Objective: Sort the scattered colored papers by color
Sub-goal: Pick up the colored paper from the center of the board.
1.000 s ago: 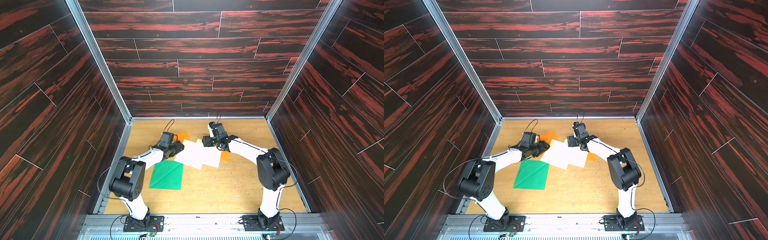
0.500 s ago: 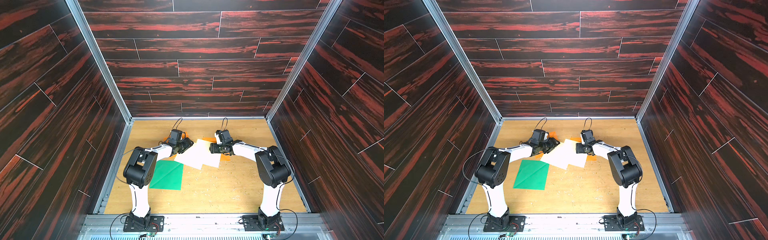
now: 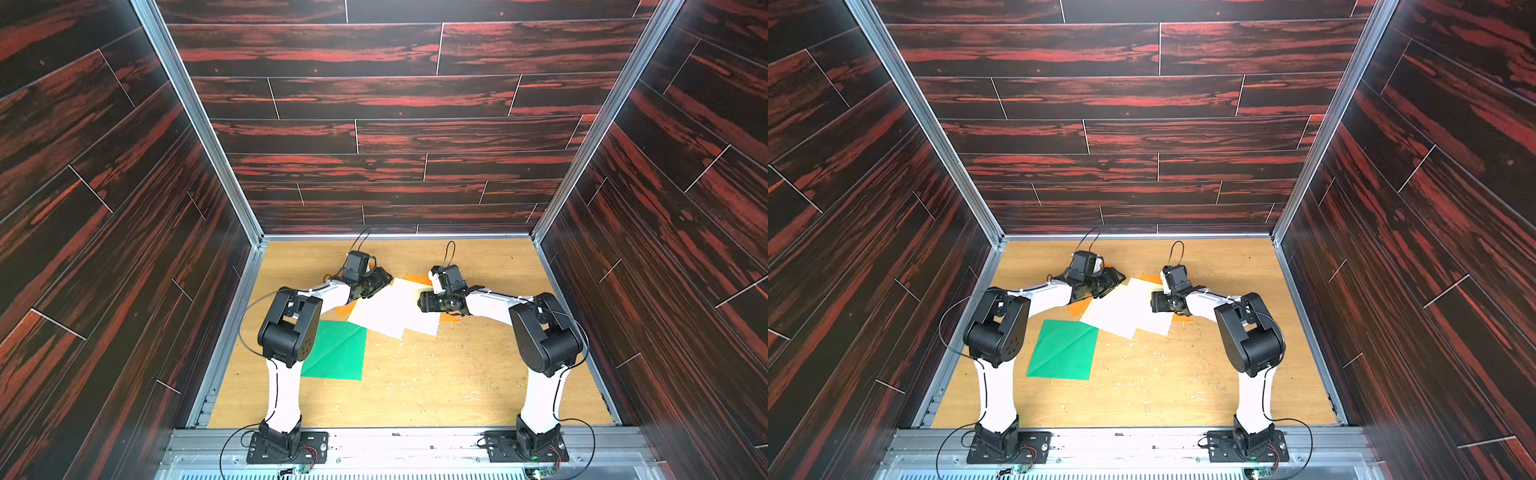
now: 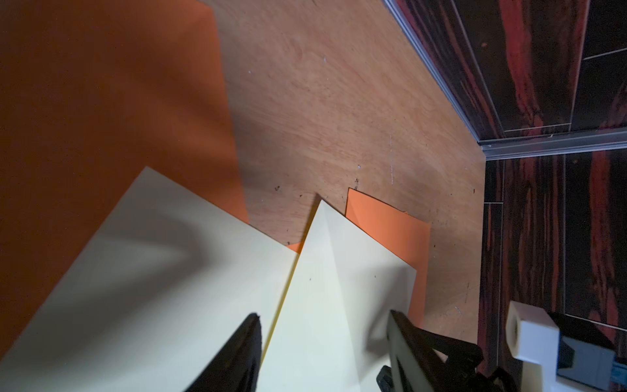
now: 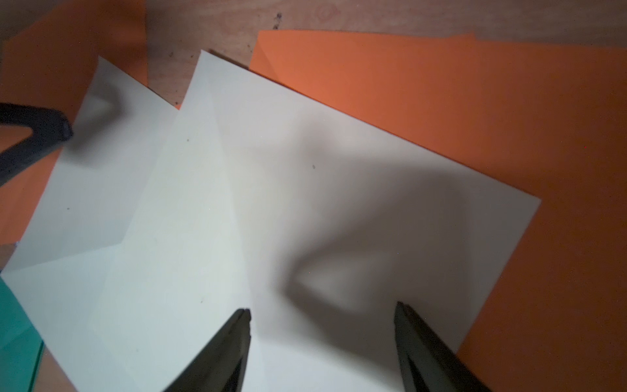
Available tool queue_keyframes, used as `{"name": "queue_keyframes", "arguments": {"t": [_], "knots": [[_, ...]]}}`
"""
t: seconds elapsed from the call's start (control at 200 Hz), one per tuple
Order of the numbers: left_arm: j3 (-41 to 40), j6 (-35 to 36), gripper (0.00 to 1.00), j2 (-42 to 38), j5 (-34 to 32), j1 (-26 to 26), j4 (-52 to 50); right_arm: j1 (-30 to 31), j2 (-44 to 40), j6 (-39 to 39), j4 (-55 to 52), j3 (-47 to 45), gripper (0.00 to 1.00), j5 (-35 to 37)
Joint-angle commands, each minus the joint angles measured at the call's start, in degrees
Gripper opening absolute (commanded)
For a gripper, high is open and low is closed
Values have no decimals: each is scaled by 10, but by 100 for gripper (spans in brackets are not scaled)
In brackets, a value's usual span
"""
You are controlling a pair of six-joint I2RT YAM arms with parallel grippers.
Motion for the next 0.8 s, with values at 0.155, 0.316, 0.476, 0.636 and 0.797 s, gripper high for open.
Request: {"name": "queue_keyframes", "arguments": {"t": [0.155,0.316,0.476,0.636,0.797], "knots": [[67,71,63,35,7,-14,-113,-1,6,1,-3,-12,72,-12],[87,112,63,45,5,-15,-173,0,10,-1,-1,-15,72,-13],[104,140,63,65,17,-15,-213,0,13,-2,-1,-15,72,-16],[101,154,63,75,22,-15,-230,-1,14,-4,-1,-15,72,-16],[101,162,61,89,76,-15,-223,-1,18,-6,-1,-15,72,-17]]}}
